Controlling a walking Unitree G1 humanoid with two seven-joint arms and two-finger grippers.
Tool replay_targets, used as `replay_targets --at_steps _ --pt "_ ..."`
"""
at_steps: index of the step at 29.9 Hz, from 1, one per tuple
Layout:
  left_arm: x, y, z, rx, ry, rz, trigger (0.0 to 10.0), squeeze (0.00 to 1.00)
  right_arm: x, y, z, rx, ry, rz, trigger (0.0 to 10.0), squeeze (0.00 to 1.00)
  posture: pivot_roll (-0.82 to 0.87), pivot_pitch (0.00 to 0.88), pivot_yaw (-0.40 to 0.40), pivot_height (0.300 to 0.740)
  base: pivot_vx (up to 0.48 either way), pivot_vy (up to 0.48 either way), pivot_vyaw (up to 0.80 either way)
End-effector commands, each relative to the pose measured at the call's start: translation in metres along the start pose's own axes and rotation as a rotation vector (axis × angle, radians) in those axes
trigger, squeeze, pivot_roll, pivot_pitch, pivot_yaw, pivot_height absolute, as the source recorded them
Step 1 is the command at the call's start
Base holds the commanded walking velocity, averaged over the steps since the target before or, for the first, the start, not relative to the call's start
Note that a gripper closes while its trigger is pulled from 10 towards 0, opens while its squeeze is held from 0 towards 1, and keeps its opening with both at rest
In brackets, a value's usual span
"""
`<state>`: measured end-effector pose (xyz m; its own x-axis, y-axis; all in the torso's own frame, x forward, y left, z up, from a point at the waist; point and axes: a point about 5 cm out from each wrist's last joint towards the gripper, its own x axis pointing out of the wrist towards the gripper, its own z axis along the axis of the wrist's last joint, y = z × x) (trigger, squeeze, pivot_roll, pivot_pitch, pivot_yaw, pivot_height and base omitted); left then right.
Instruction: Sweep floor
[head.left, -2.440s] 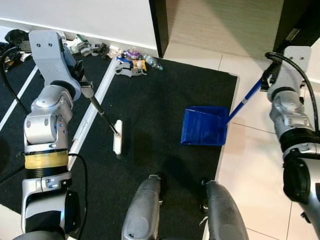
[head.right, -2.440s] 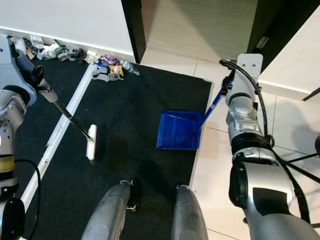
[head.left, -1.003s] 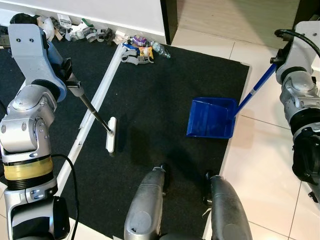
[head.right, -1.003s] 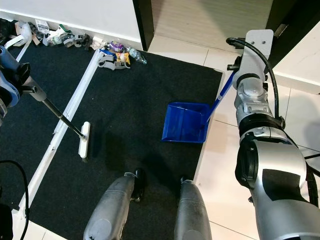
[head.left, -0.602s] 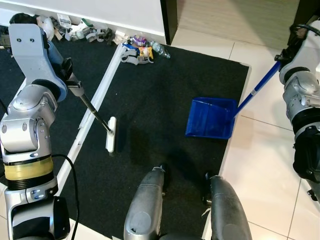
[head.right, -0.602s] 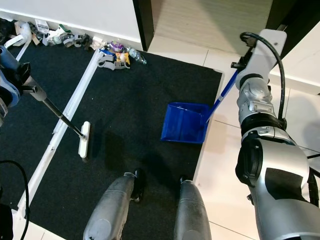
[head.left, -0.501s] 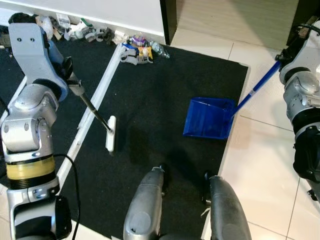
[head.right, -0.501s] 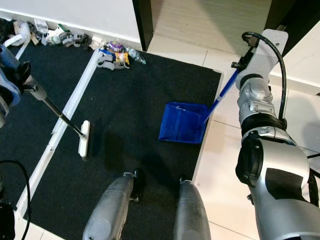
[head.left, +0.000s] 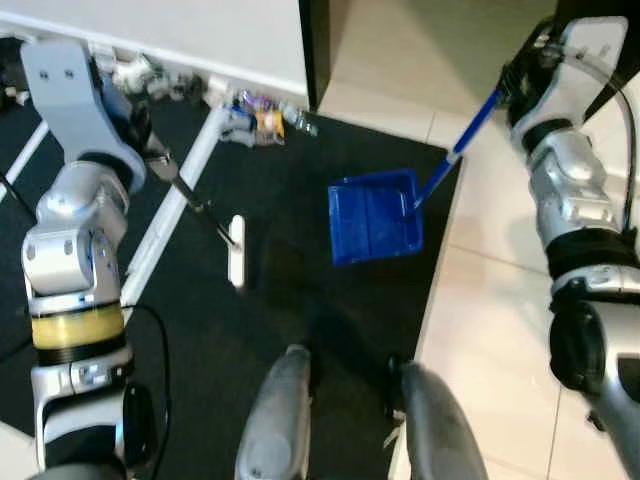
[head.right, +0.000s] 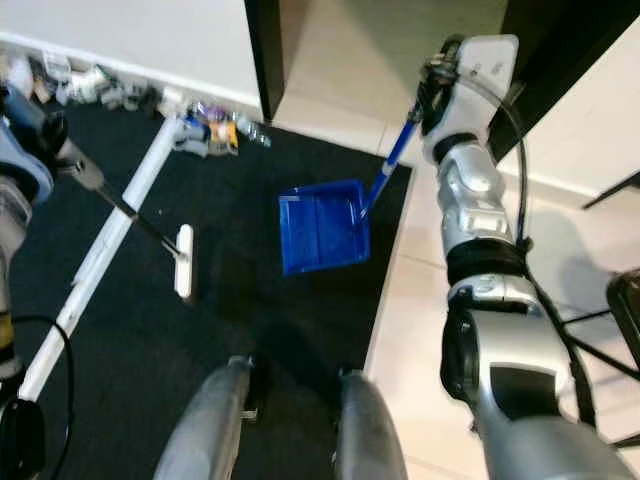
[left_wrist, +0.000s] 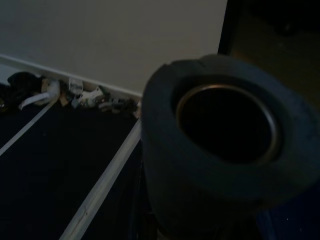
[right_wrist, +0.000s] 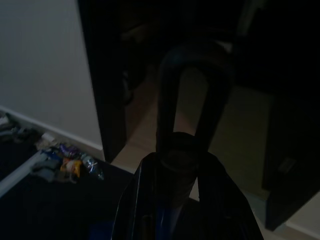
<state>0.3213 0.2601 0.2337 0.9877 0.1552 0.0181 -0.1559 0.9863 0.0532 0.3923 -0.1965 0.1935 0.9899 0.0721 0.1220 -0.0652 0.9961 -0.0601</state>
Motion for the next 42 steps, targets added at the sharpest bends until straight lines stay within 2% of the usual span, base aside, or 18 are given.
replay_targets --at_steps 1,3,4,7,11,15,18,25,42 --pt "0.000 -0.002 0.005 -0.018 -0.053 -0.003 10.0 0.00 -0.006 0.006 -0.002 -0.018 -0.027 -0.027 10.0 0.00 0.03 0.086 0.029 0.740 0.000 0.000 0.00" --pt "-0.001 -0.005 0.004 -0.020 -0.052 -0.020 10.0 0.00 -0.008 0.009 -0.006 -0.016 -0.026 -0.037 10.0 0.00 0.03 0.086 0.029 0.740 0.000 0.000 0.00" --pt "-0.002 -0.013 0.000 -0.027 -0.045 -0.052 10.0 0.00 -0.011 0.013 -0.010 0.005 -0.029 -0.063 10.0 0.00 0.03 0.074 0.035 0.740 0.000 0.000 0.00" --pt "-0.003 -0.017 -0.004 -0.042 -0.034 -0.059 10.0 0.00 -0.014 0.015 -0.013 0.016 -0.028 -0.087 10.0 0.00 0.03 0.067 0.037 0.740 0.000 0.000 0.00" --pt "-0.002 -0.012 -0.013 -0.052 -0.023 0.000 10.0 0.00 -0.019 0.014 -0.013 0.017 -0.033 -0.114 10.0 0.00 0.02 0.058 0.042 0.740 0.000 0.000 0.00" --pt "-0.002 -0.012 -0.019 -0.007 -0.020 0.015 10.0 0.00 -0.021 0.012 -0.011 0.030 -0.037 -0.143 10.0 0.00 0.02 0.047 0.039 0.740 0.000 0.000 0.00" --pt "-0.002 -0.012 -0.022 -0.005 -0.020 0.022 10.0 0.00 -0.021 0.013 -0.011 0.043 -0.030 -0.157 10.0 0.00 0.03 0.039 0.035 0.740 0.000 0.000 0.00" --pt "0.000 -0.016 -0.026 0.000 -0.021 0.022 10.0 0.00 -0.021 0.021 -0.015 0.062 -0.012 -0.146 10.0 0.00 0.03 0.033 0.035 0.740 0.000 0.000 0.00" --pt "0.003 -0.015 -0.032 0.017 -0.004 0.057 10.0 0.00 -0.026 0.021 -0.019 0.069 0.003 -0.148 10.0 0.00 0.03 0.045 0.040 0.740 0.000 0.000 0.00"
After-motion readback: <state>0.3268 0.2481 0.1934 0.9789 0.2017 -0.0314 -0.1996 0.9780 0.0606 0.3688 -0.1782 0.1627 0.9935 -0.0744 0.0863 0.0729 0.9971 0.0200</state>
